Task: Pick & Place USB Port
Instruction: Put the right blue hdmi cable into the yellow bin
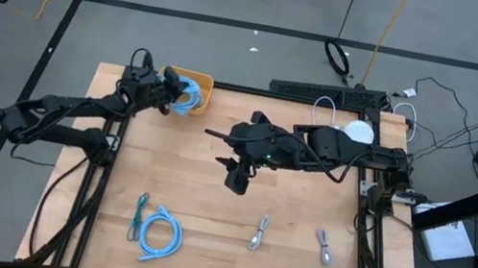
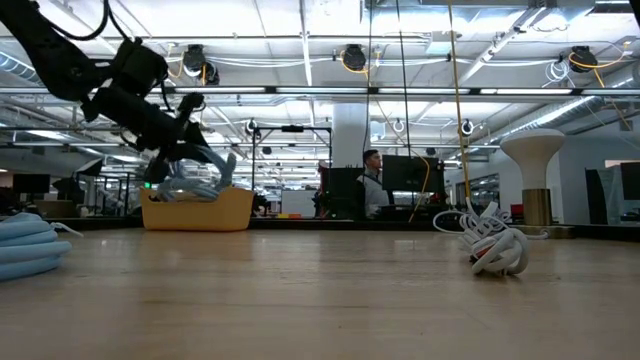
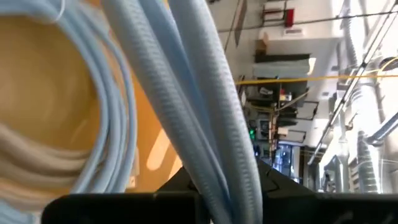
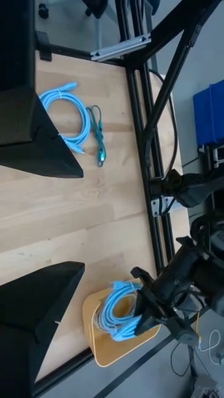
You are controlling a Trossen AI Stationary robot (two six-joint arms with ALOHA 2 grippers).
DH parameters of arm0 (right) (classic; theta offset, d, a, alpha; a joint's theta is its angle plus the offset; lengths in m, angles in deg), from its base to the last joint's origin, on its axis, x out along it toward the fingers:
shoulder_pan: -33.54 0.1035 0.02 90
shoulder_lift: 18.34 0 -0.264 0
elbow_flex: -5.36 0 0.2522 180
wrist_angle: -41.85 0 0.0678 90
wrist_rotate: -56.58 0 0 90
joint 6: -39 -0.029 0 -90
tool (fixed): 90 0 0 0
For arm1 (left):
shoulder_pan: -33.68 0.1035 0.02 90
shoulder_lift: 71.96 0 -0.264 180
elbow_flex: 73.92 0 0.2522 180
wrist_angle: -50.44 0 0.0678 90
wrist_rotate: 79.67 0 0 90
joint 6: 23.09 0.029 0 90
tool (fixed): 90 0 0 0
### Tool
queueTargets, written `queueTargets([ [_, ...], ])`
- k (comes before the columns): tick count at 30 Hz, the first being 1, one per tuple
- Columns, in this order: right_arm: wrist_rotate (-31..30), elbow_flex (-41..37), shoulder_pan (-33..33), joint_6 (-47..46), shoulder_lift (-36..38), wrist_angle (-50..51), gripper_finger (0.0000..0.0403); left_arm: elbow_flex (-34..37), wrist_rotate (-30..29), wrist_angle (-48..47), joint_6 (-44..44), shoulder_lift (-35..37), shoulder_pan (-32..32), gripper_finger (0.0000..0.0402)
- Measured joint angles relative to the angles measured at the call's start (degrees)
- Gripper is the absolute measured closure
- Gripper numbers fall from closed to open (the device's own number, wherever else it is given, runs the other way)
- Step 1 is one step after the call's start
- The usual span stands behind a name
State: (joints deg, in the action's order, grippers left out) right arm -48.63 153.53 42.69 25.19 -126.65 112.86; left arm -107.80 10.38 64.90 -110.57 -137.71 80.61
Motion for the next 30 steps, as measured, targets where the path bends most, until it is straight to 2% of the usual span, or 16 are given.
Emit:
queueTargets([
  [7,0.01,0.0,0.01,0.16,0.0,-0.01,0.0179,0.0,4.42,3.78,-2.62,-5.11,-0.62,0.0295],
  [13,0.23,0.0,0.01,0.19,0.0,0.0,0.0179,-0.01,5.32,5.06,-5.44,-5.44,-1.0,0.0197],
  [17,0.23,0.0,0.01,0.85,0.0,-0.1,0.0179,-0.02,10.68,0.83,-11.18,-5.44,-0.83,0.0127],
  [20,0.23,0.0,0.04,1.04,0.0,-0.76,0.0179,-0.02,14.95,-0.88,-14.65,-5.49,-0.85,0.0089],
  [25,0.16,0.0,0.87,1.56,0.0,-1.64,0.0179,-0.02,19.0,0.74,-17.8,-5.44,-0.58,0.0076],
  [30,0.21,0.0,1.52,1.7,0.0,-2.04,0.0179,-0.02,24.36,5.27,-18.12,-5.4,-0.6,0.0113],
])
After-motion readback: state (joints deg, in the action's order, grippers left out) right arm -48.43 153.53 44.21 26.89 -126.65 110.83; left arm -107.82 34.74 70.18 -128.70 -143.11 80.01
